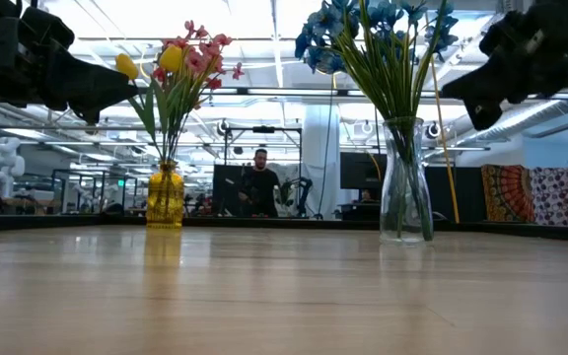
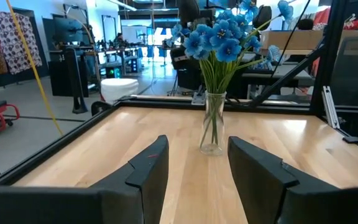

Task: Sort flowers into vase by color
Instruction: Return to Home Position

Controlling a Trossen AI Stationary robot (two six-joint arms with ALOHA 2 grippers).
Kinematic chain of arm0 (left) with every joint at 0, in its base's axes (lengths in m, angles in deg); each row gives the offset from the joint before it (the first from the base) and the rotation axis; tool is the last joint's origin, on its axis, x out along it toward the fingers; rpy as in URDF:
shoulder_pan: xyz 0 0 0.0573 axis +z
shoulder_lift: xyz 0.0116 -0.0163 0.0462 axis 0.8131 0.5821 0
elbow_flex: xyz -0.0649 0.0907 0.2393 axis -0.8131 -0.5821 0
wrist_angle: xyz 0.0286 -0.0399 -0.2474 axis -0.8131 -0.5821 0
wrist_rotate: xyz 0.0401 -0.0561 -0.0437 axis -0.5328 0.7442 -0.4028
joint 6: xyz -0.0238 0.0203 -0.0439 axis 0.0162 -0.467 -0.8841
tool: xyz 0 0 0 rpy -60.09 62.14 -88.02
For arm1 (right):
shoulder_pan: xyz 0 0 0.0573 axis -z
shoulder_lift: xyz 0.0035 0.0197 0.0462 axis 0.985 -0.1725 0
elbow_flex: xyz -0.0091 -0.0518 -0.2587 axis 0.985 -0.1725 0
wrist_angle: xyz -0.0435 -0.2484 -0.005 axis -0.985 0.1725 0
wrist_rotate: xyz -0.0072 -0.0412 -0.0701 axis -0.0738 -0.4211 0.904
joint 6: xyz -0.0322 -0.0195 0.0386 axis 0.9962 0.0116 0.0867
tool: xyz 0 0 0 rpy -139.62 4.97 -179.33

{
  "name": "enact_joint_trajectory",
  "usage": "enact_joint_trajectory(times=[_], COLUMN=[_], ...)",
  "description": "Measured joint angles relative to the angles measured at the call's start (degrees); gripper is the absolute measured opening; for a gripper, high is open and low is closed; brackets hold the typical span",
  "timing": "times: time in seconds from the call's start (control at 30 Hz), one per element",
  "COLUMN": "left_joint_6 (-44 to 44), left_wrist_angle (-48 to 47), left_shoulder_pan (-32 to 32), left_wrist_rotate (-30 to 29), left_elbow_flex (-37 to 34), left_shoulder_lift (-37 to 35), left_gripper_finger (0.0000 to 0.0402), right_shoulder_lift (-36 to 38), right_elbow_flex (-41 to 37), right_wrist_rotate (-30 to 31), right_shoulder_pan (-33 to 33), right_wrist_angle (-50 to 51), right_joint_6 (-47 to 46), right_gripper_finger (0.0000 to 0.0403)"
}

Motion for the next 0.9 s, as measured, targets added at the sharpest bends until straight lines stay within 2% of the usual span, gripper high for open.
enact_joint_trajectory(times=[0.17, 0.33, 0.47, 0.6, 0.7, 0.83, 0.9], left_joint_6=[0.0, 0.0, 0.0, 0.0, 0.0, 0.0, 0.0], left_wrist_angle=[0.0, 0.1, 0.1, 0.1, 0.1, 0.2, 0.2], left_shoulder_pan=[0.0, 0.0, 0.0, 0.0, 0.0, 0.0, 0.0], left_wrist_rotate=[0.0, 0.0, 0.0, 0.0, 0.0, 0.0, 0.0], left_elbow_flex=[0.0, 0.0, 0.0, 0.0, 0.0, 0.0, 0.0], left_shoulder_lift=[0.0, 0.0, 0.0, 0.0, 0.0, 0.0, 0.0], left_gripper_finger=[0.0171, 0.0171, 0.0171, 0.0171, 0.0171, 0.0171, 0.0171], right_shoulder_lift=[1.1, 5.6, 10.2, 13.0, 13.8, 15.0, 15.8], right_elbow_flex=[-2.6, -3.1, -3.1, -3.1, -5.5, -12.2, -13.2], right_wrist_rotate=[-0.2, -0.4, 5.7, 7.2, 7.3, 7.2, 7.2], right_shoulder_pan=[-3.9, -6.7, -8.1, -9.1, -10.2, -12.8, -14.2], right_wrist_angle=[-1.3, 1.0, 4.5, 4.6, 1.0, -9.9, -10.6], right_joint_6=[0.5, 1.6, 2.2, 2.8, 1.6, -4.6, -4.6], right_gripper_finger=[0.0000, 0.0000, 0.0000, 0.0000, 0.0000, 0.0000, 0.0000])
